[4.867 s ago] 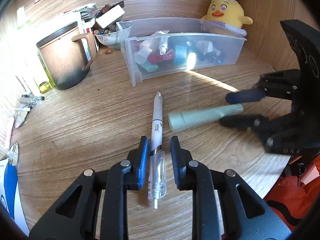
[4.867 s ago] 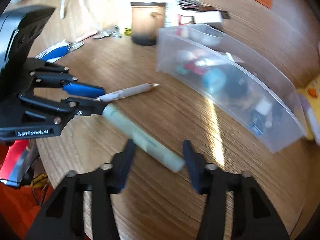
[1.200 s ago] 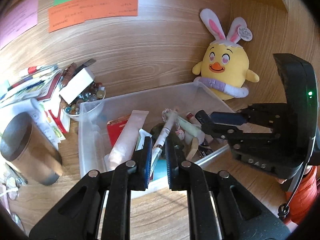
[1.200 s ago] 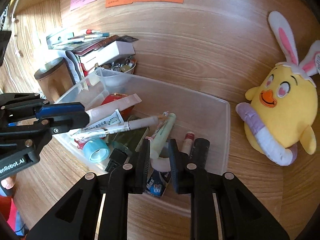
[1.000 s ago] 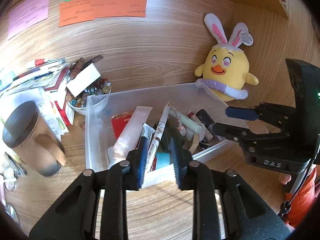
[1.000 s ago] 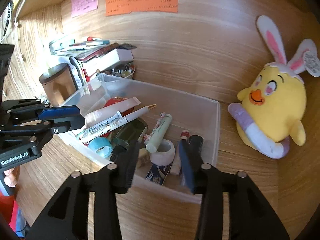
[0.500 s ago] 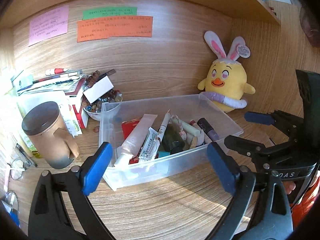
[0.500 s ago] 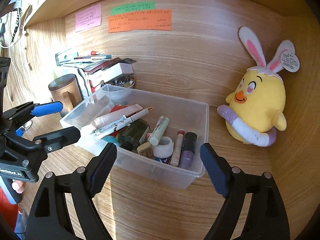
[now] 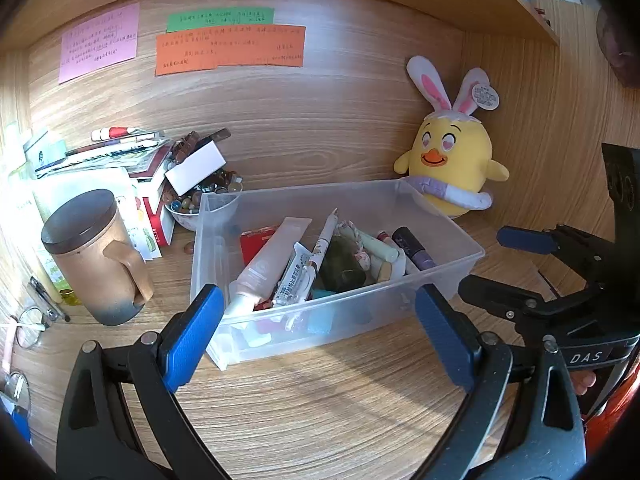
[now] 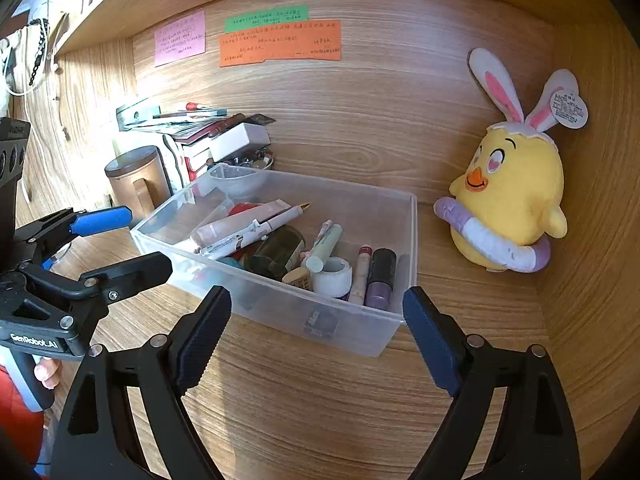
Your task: Organize objects
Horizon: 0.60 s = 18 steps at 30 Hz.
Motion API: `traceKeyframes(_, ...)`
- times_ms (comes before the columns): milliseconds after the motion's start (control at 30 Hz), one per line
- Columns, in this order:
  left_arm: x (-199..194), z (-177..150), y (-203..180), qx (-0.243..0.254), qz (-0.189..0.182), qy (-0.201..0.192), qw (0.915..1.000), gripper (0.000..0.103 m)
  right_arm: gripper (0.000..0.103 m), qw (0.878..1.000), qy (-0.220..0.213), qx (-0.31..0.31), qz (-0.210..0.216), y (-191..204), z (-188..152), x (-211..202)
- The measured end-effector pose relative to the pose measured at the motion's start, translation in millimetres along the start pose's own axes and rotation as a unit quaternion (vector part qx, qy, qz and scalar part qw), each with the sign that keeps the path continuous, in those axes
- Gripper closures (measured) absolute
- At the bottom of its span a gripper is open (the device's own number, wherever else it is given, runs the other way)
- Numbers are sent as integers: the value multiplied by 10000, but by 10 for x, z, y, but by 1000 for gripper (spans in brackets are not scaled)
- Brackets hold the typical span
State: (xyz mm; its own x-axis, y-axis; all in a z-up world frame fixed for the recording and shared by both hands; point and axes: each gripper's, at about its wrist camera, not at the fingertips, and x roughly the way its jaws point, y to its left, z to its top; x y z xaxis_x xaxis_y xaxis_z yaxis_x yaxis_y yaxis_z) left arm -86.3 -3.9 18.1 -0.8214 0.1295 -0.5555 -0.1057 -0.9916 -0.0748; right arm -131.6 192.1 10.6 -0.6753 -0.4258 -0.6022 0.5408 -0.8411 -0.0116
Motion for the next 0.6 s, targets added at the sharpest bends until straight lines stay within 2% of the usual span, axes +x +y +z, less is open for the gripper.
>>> traceKeyframes(600,-11,-13,-34,52,0,1,10000,5,15,10000,22,31,49,14,-5,4)
